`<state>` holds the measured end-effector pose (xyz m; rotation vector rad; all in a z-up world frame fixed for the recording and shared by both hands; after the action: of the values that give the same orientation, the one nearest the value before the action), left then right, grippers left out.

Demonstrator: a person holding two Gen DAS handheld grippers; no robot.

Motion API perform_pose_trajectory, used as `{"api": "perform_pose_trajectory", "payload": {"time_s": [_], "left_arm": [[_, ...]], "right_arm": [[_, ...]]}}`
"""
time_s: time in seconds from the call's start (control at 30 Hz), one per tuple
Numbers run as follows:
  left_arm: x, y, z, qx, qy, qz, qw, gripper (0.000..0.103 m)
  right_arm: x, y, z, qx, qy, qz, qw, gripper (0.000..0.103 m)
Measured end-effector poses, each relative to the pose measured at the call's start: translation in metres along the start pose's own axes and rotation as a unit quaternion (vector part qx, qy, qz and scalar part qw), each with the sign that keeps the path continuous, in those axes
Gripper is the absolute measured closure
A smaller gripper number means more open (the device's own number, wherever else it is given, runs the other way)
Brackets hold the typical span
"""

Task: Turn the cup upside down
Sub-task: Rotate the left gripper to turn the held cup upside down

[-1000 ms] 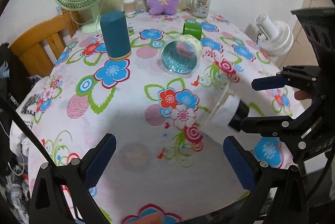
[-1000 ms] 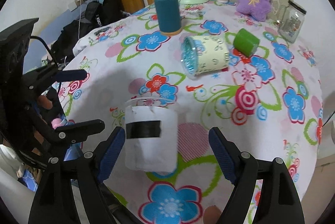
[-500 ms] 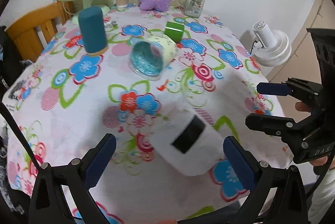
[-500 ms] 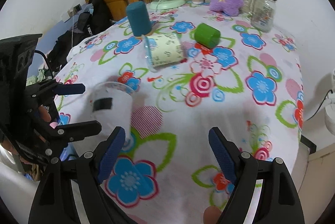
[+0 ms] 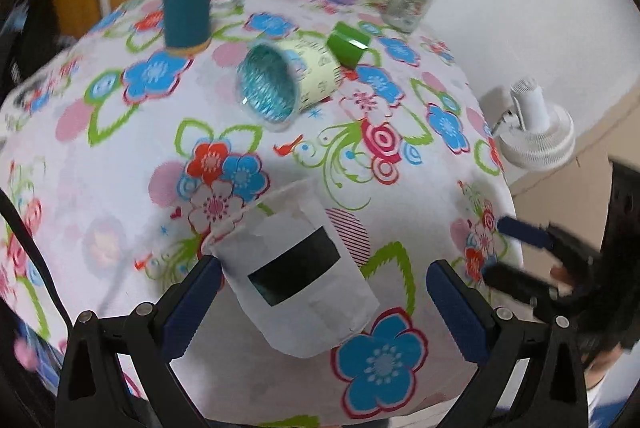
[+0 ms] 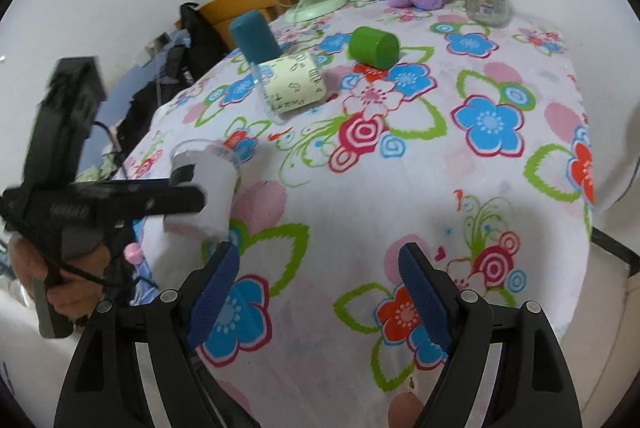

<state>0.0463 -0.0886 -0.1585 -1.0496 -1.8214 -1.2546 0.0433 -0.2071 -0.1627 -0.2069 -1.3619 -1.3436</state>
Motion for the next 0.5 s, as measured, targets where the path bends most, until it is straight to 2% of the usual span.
{"api": "perform_pose_trajectory", "payload": {"time_s": [0.13,0.3,0.5], "left_arm": [[-0.009,-0.004,0.006,0.061,-0.007,0.024,0.9978,0.000],[-0.023,-0.009,0.009,0.072,0.019,0.045,0.9962,0.000],[-0.035,-0.010,0.021,0.098,0.041,0.054,0.9929,0.000]], "right_arm": [[0.003,-0.008,0.010,0.019,0.032,-0.003,0.999,0.019],[0.007,-0.013,0.019,0.036,0.051,-0.015,0.998,0.019],[0.006,-0.017,0.016,0.027,0.056,-0.017,0.998,0.019]]}}
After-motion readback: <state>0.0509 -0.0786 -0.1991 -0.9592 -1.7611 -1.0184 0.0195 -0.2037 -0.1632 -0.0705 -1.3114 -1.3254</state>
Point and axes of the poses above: each gripper's, at about its wrist camera, not at the fingertips, and x roughly against the way its jaws point, z to its left, y to its top, the point moved 10 cm from there along -x, roughly the way its jaws point, and after that the axes turned 1 degree about y, right-handed, at the moved point
